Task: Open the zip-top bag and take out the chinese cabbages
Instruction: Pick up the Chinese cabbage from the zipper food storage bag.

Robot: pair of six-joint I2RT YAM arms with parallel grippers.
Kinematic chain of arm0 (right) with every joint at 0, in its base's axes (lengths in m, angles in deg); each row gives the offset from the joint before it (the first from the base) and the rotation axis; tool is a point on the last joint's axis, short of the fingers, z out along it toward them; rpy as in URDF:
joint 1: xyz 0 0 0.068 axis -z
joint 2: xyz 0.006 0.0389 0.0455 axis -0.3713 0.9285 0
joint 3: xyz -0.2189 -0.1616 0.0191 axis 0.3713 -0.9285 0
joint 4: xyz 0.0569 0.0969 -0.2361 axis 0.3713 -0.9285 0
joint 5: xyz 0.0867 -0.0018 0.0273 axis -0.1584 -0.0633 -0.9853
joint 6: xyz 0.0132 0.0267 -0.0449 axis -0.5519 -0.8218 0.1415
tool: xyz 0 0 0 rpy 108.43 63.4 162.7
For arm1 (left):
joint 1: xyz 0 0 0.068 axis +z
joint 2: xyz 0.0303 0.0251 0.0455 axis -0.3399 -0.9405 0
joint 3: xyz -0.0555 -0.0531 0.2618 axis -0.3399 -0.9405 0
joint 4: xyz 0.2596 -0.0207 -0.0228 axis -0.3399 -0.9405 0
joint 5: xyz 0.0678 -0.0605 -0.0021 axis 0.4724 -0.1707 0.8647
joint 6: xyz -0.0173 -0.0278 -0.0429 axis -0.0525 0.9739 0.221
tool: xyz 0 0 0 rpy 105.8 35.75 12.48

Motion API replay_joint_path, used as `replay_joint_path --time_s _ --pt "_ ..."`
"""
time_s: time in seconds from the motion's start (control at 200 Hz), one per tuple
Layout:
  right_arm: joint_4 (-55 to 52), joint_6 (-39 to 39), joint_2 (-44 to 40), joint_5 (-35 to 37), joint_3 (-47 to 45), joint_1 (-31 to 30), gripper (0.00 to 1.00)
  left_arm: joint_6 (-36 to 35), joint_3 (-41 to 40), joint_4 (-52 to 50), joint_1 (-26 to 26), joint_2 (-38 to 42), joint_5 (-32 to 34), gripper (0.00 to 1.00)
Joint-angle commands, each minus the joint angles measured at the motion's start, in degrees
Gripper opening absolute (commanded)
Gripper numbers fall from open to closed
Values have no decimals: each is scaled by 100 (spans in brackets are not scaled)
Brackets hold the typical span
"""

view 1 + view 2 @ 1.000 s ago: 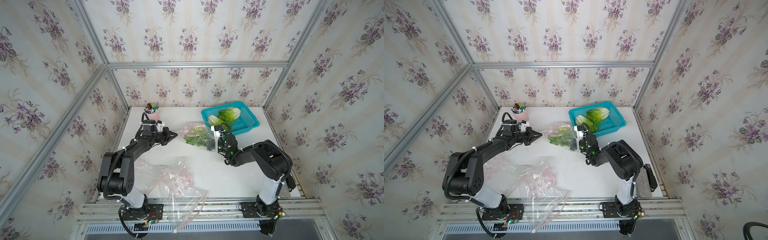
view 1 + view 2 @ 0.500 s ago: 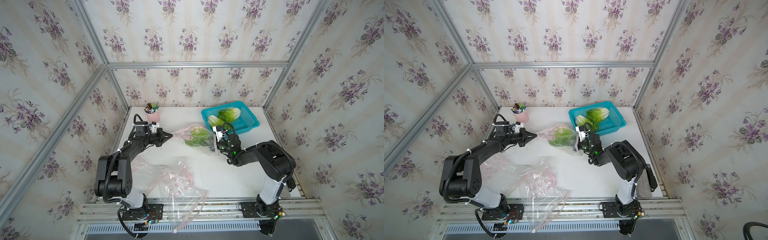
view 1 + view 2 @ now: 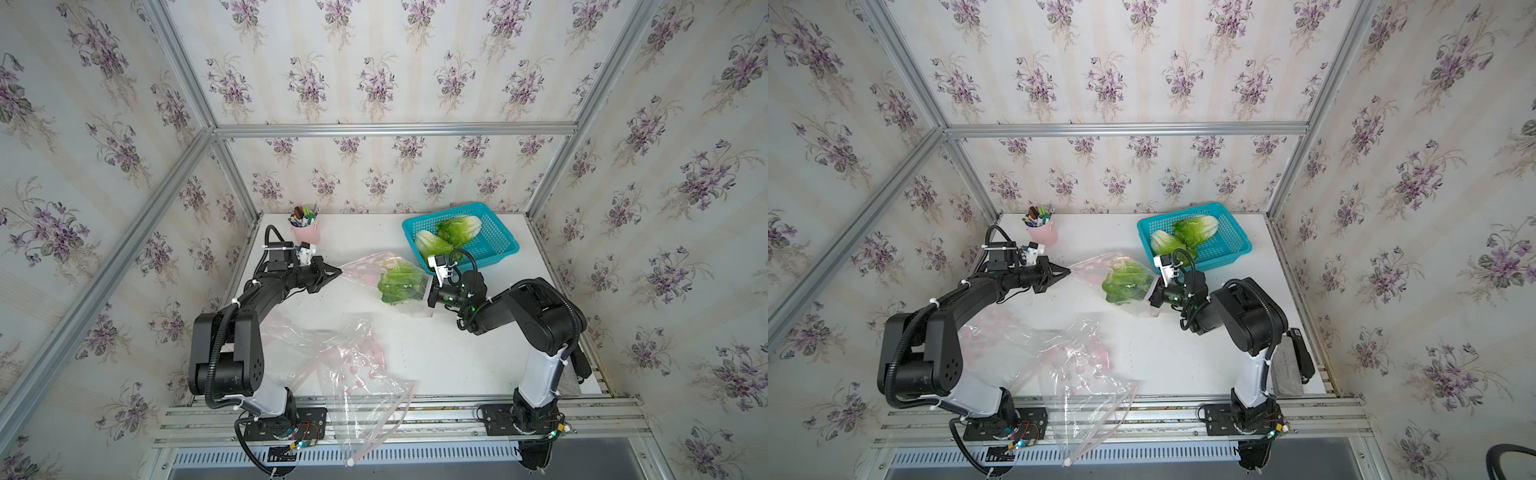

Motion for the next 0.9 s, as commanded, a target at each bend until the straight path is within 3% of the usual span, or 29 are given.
replay_joint_path --time_s 0.0,0.255,0.55,0.894 --pt "-423 248 -116 -579 -38 63 0 -312 253 -25 140 3 1180 0" --pt "-1151 722 -489 -424 -328 47 0 -368 697 -361 317 -115 1630 0" --pt "-1520 1092 -830 -292 -543 42 0 -347 579 -401 480 -89 1913 0" --pt "-2782 1796 -1774 526 -710 51 0 -234 329 -403 847 313 2429 0"
